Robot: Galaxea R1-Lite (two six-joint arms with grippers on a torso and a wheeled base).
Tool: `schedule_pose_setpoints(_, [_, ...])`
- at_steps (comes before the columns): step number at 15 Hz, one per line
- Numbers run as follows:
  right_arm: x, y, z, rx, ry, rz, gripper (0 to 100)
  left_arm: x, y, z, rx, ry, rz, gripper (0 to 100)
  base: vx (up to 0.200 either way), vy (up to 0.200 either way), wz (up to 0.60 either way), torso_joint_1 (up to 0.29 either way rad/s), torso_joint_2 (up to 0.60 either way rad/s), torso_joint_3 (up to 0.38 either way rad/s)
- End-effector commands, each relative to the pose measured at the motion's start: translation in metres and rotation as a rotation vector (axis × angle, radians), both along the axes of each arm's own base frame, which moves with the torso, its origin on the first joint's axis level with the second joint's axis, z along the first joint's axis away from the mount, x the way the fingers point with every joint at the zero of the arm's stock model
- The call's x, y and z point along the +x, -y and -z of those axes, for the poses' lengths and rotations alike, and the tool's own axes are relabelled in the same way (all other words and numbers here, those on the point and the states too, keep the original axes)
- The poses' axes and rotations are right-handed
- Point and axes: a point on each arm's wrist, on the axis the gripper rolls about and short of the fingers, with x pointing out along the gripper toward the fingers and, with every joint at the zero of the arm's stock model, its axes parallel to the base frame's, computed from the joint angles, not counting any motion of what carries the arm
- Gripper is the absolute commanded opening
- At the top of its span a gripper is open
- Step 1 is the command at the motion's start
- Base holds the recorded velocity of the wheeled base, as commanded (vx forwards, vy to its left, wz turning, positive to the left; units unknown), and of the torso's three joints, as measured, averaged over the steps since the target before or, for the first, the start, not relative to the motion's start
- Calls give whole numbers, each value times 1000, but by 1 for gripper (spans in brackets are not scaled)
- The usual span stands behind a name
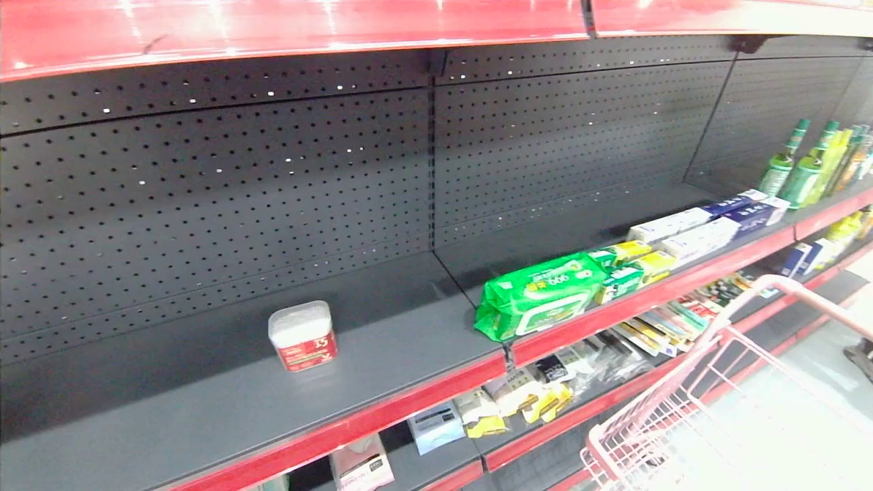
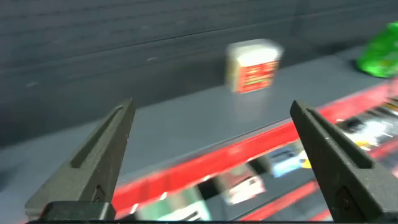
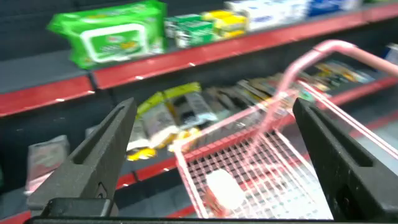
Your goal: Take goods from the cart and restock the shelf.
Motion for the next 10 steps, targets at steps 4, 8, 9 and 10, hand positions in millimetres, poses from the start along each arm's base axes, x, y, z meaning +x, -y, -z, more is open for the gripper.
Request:
schedule_pose_setpoints(4, [0, 0, 0, -1, 0, -1, 100, 0, 0, 0, -1, 0, -1, 100, 0, 0, -600, 4, 4, 6])
schedule_pose_setpoints(8, [0, 0, 0, -1, -2, -1, 100, 0, 0, 0, -1, 0, -1, 100, 0, 0, -600, 0, 1, 0])
schedule_pose_setpoints(9, [0, 0, 0, -1, -2, -1, 100, 0, 0, 0, 1, 0, -1, 100, 0, 0, 0, 0, 0, 0])
schedule_pose_setpoints(10, [0, 0, 0, -1, 0, -1, 100, 0, 0, 0, -1, 0, -1, 100, 0, 0, 0, 0, 0, 0])
